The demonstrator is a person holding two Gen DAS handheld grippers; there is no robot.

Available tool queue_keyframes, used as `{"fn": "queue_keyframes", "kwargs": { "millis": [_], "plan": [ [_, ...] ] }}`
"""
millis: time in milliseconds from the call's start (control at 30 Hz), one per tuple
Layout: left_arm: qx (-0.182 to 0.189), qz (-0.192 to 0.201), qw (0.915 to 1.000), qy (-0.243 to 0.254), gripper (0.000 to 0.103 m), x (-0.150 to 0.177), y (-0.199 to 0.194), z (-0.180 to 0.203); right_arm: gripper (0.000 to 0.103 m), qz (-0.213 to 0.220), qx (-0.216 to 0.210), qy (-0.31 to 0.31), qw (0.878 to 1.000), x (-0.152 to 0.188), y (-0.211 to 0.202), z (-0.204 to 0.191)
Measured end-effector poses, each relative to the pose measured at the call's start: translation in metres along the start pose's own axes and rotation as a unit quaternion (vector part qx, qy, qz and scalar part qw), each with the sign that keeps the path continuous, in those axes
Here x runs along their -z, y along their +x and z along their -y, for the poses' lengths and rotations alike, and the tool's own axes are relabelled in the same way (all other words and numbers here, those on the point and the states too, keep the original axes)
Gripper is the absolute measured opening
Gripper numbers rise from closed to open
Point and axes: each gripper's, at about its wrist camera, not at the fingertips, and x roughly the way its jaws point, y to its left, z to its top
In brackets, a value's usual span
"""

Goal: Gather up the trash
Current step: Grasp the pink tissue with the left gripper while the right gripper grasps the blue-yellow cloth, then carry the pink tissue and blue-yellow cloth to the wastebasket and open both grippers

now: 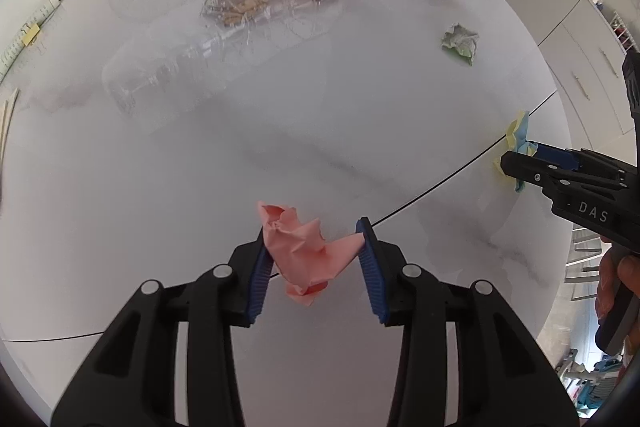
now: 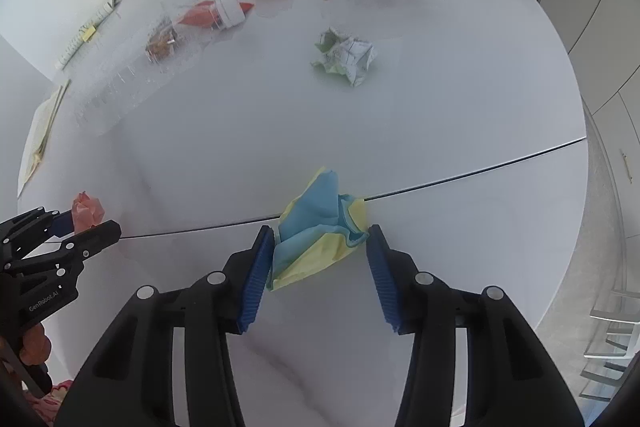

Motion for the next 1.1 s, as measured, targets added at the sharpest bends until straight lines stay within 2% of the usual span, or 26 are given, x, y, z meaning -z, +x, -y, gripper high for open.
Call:
{"fn": "queue_keyframes", "kwargs": {
  "millis": [233, 467, 600, 800, 967, 1100],
  "plan": [
    [0.009, 0.016, 0.9991, 0.039, 0.040, 0.000, -0.023, 0.029, 0.048, 0.029, -0.001, 0.013, 1.000, 0.015, -0.036, 0.014],
    [0.056, 0.021, 0.9924, 0.108, 0.040, 0.009, -0.039, 0.106, 0.048, 0.058, 0.021, 0.067, 0.996, 0.070, -0.091, 0.056],
    [0.083, 0.015, 0.9842, 0.156, 0.040, 0.018, -0.039, 0.156, 0.048, 0.063, 0.048, 0.109, 0.991, 0.111, -0.116, 0.090],
    [0.132, -0.003, 0.9649, 0.227, 0.040, 0.034, -0.037, 0.243, 0.048, 0.072, 0.078, 0.179, 0.978, 0.169, -0.148, 0.140],
    [0.158, -0.019, 0.9502, 0.268, 0.040, 0.048, -0.032, 0.301, 0.049, 0.079, 0.095, 0.220, 0.968, 0.202, -0.168, 0.171],
    [0.168, -0.027, 0.9417, 0.290, 0.040, 0.056, -0.029, 0.331, 0.049, 0.085, 0.101, 0.236, 0.963, 0.217, -0.176, 0.185]
  ]
}}
